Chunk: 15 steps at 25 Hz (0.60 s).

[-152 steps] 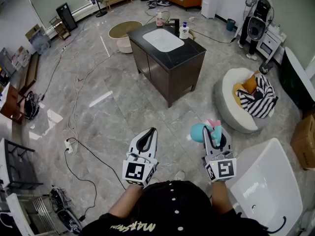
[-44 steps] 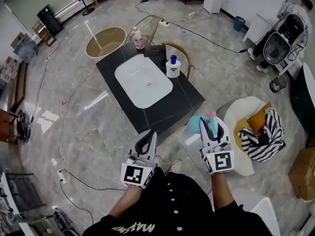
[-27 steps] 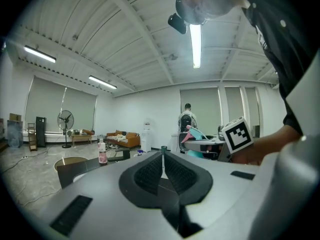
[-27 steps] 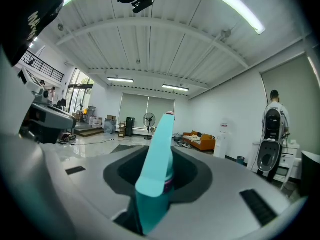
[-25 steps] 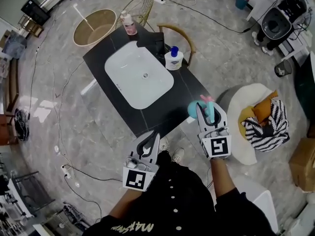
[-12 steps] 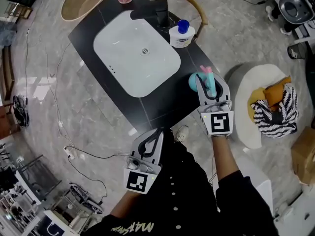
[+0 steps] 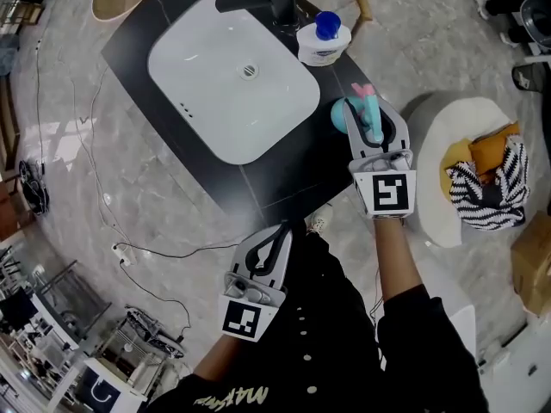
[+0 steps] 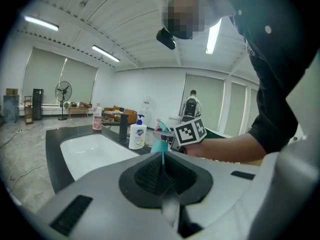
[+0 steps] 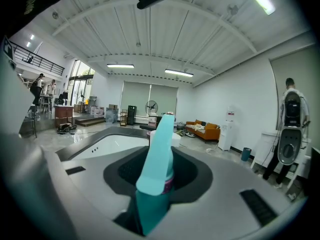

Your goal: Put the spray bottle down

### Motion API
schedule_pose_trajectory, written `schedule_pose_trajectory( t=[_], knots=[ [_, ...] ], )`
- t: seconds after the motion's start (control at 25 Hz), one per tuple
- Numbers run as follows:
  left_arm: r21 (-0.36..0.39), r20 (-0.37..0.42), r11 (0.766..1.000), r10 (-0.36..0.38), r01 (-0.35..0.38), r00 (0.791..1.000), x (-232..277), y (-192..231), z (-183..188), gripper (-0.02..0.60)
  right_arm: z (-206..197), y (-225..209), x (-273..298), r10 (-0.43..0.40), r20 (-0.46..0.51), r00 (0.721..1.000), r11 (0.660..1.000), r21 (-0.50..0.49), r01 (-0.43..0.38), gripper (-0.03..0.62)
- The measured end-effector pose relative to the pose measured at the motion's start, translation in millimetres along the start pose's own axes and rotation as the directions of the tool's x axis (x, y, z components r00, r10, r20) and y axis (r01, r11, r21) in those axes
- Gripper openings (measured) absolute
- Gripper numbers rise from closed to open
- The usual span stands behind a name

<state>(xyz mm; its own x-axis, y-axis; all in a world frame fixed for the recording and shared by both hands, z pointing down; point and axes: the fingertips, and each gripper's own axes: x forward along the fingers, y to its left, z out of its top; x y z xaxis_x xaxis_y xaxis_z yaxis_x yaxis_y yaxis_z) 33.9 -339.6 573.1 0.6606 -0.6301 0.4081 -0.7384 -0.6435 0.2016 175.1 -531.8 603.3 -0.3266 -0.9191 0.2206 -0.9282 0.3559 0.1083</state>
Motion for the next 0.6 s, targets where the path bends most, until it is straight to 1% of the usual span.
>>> schedule_pose_trajectory(
  t=[0.24, 0.28, 0.36, 0.48, 0.6],
  knots=[
    [-0.011, -0.003, 1.0, 0.001, -0.001, 1.0, 3.7, 3.7, -4.3, 0.023, -3.3, 1.0, 7.4, 0.016, -0.013, 1.0, 1.0, -0.009, -0.016, 0.12],
    [-0.012, 0.0, 1.0, 0.001, -0.001, 1.0, 3.9, 2.6, -3.5, 0.023, -3.9, 0.4, 7.7, 0.018, -0.013, 1.0, 1.0, -0.009, -0.019, 0.129],
    [-0.011, 0.005, 1.0, 0.0, 0.0, 1.0, 3.4, -0.6, -1.3, 0.023, -5.9, -2.1, 5.4, 0.021, -0.012, 1.0, 1.0, -0.016, -0.021, 0.193],
    [0.005, 0.008, 1.0, -0.004, 0.004, 1.0, 1.5, -2.9, 2.4, 0.023, -0.1, -4.2, -3.3, 0.024, -0.001, 1.0, 1.0, -0.018, -0.024, 0.218],
    [0.012, 0.03, 1.0, 0.009, -0.009, 1.0, -2.2, -0.5, 12.0, 0.023, 19.0, -5.5, -18.8, 0.027, 0.026, 0.999, 0.999, -0.032, -0.026, 0.23]
  ],
)
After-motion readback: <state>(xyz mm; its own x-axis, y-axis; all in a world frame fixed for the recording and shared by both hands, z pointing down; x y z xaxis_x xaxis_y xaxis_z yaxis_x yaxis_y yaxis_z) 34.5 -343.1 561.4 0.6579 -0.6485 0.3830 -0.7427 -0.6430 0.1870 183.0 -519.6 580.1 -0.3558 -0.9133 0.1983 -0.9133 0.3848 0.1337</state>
